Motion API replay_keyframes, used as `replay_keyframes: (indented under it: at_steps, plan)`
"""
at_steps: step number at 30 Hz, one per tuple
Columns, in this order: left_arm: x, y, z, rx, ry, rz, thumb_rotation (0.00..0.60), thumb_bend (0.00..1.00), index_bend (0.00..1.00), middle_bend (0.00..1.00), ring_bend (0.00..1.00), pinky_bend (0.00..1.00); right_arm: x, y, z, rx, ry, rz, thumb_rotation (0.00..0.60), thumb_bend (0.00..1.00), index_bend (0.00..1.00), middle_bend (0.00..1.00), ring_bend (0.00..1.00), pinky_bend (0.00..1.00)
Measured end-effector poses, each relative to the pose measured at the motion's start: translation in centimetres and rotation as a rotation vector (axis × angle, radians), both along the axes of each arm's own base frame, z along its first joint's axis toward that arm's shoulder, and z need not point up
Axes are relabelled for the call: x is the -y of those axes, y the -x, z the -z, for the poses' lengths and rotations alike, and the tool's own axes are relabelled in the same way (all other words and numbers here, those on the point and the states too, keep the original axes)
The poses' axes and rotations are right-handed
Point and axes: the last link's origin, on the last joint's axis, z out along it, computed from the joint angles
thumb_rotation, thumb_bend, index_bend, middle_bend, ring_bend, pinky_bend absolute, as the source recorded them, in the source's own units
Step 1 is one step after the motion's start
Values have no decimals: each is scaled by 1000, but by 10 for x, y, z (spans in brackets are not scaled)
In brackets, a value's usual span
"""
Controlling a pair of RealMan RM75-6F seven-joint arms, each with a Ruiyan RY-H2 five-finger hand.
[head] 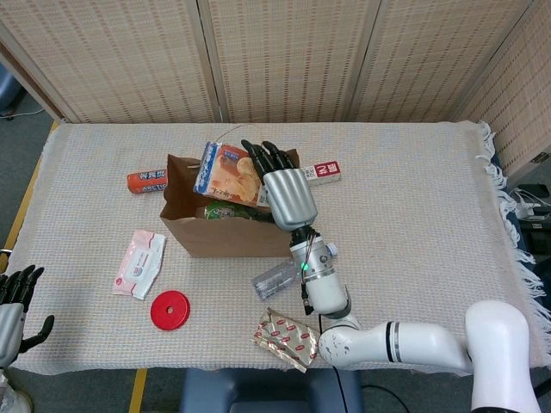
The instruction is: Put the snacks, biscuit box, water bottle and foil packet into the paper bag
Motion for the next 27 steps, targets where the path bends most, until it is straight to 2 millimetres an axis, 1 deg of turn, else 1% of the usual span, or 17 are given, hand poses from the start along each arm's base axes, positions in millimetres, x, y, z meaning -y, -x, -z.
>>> replay_keyframes:
  at_steps: [8, 11, 14, 17, 20, 23, 24, 26, 27]
  plan:
    - [0, 0, 0, -8, -5, 0, 600, 379, 0, 0, 0, 0, -5, 6, -19, 45, -10, 18, 600, 88, 0, 42, 0, 127]
    - [1, 0, 0, -8, -8, -2, 600, 378, 0, 0, 0, 0, -10, 10, -29, 73, -9, 12, 600, 88, 0, 43, 0, 127]
    - [1, 0, -1, -10, -11, -4, 600, 378, 0, 0, 0, 0, -14, 19, -43, 85, 0, 10, 600, 87, 0, 43, 0, 127]
    - [2, 1, -1, -10, -14, -6, 600, 378, 0, 0, 0, 0, -14, 37, -61, 67, 20, 28, 600, 87, 0, 43, 0, 127]
    - [2, 0, -1, -13, -15, -7, 600, 377, 0, 0, 0, 0, -14, 61, -81, 21, 29, 69, 600, 87, 0, 43, 0, 128]
    - [2, 0, 0, -20, -14, -6, 600, 377, 0, 0, 0, 0, -14, 92, -101, -48, 7, 134, 600, 87, 0, 43, 0, 128]
    - [2, 0, 0, -22, -14, -6, 600, 377, 0, 0, 0, 0, -14, 105, -108, -81, -12, 161, 600, 87, 0, 43, 0, 128]
    - [2, 0, 0, -24, -14, -6, 600, 378, 0, 0, 0, 0, -16, 125, -117, -135, -52, 200, 600, 86, 0, 43, 0, 128]
    - [2, 0, 1, -27, -13, -6, 600, 378, 0, 0, 0, 0, -19, 139, -120, -170, -87, 226, 600, 87, 0, 43, 0, 128]
